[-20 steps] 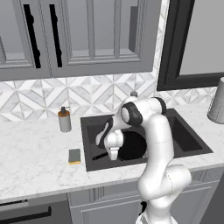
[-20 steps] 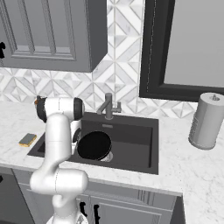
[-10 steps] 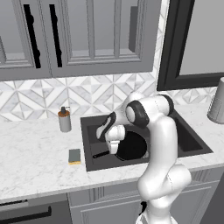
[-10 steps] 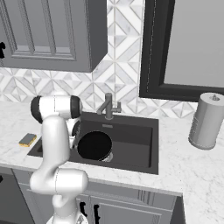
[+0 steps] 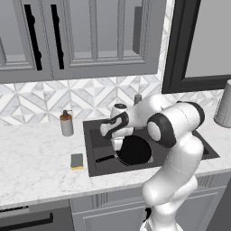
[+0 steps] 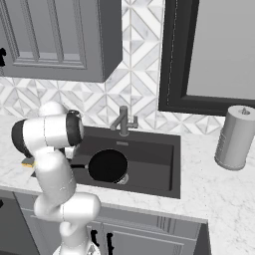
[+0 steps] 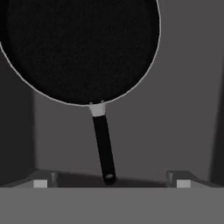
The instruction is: Pick the pan and sponge and place them into the sink. Then turn on the water.
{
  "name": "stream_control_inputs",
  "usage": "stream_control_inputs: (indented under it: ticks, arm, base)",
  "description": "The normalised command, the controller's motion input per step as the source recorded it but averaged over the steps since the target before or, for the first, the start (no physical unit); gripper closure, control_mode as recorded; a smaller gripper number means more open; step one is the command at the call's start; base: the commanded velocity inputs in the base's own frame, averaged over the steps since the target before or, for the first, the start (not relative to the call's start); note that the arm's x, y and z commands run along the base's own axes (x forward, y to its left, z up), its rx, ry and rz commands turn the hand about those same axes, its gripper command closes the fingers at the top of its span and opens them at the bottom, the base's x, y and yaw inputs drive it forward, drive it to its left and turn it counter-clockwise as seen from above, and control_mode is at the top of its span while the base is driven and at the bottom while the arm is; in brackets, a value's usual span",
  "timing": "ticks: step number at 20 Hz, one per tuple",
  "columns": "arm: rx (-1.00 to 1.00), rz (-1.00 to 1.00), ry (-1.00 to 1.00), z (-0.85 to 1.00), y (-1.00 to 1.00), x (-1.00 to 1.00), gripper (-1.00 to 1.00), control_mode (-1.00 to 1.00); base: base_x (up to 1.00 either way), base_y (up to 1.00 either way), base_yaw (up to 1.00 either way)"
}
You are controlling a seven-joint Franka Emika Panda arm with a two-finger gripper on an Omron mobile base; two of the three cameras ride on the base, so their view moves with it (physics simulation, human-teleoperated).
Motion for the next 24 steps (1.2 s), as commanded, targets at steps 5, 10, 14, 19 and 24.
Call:
stream_control_inputs:
  ticks: [5,10,14,19,24]
  arm:
    - [-0.01,0.11,-0.20,0.82,0.00,-0.90,-1.00,-1.00]
    - [0.00,0.30,0.00,0.18,0.00,-0.31,-1.00,-1.00]
    - [0.18,0.08,0.11,0.16,-0.09,0.19,-1.00,-1.00]
    - [0.19,0.22,0.16,0.17,-0.03,0.40,-1.00,-1.00]
    - [-0.07,0.40,0.05,0.00,0.21,0.00,-1.00,-1.00]
  base:
    - [0.00,0.00,0.00]
    - [0.00,0.00,0.00]
    - [0.00,0.00,0.00]
    - [0.00,0.00,0.00]
    - [0.00,0.00,0.00]
